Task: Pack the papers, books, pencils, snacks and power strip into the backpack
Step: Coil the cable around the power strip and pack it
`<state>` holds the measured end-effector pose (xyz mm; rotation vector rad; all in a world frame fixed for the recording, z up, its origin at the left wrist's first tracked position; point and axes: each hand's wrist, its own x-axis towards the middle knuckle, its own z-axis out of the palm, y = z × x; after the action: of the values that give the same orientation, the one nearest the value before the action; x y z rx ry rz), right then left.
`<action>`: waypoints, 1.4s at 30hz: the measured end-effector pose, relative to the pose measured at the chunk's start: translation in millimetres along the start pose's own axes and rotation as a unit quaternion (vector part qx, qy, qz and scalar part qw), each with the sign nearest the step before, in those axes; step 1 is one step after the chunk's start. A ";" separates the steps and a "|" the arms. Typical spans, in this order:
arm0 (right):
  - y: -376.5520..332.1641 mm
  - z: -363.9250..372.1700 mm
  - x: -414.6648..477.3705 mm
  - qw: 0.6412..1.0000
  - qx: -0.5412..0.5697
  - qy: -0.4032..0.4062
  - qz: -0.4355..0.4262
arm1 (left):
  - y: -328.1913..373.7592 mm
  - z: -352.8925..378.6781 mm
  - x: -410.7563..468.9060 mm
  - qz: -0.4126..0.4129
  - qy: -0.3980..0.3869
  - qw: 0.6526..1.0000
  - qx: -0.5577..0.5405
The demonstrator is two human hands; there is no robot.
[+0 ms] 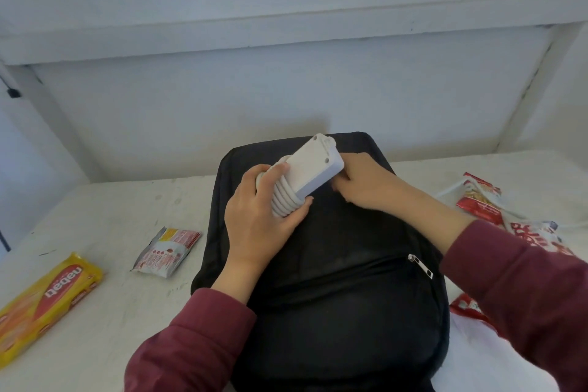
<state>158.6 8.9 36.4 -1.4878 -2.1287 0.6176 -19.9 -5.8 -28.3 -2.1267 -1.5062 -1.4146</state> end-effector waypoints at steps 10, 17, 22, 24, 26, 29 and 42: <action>-13.7 1.6 -26.9 0.977 -0.208 -0.047 0.003 | 0.4 5.7 12.9 -0.109 0.010 0.994 0.019; -27.5 -1.5 -39.2 0.936 -0.330 -0.022 -0.123 | -0.7 13.1 14.6 -0.075 -0.015 0.993 0.089; -34.6 2.4 -40.0 0.917 -0.332 -0.015 -0.218 | -2.7 10.7 15.7 -0.046 -0.008 0.995 0.092; -38.7 0.5 -39.8 0.919 -0.320 -0.014 -0.231 | -4.5 7.9 16.7 -0.034 -0.005 0.997 0.075; -44.2 -9.2 -37.9 0.924 -0.301 -0.004 -0.235 | -7.0 6.3 17.3 -0.020 -0.005 0.998 0.059; -55.8 -35.3 -29.0 0.932 -0.277 0.030 -0.232 | -7.8 4.5 17.8 -0.024 0.007 0.999 0.037; -57.0 -56.7 60.0 0.988 -0.088 -0.039 -0.118 | -12.8 -6.9 10.2 0.036 0.028 0.999 0.018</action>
<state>132.9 53.3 122.6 -1.2887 -2.4280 0.4180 -33.9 2.6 -21.4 -2.0798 -1.4097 -1.4017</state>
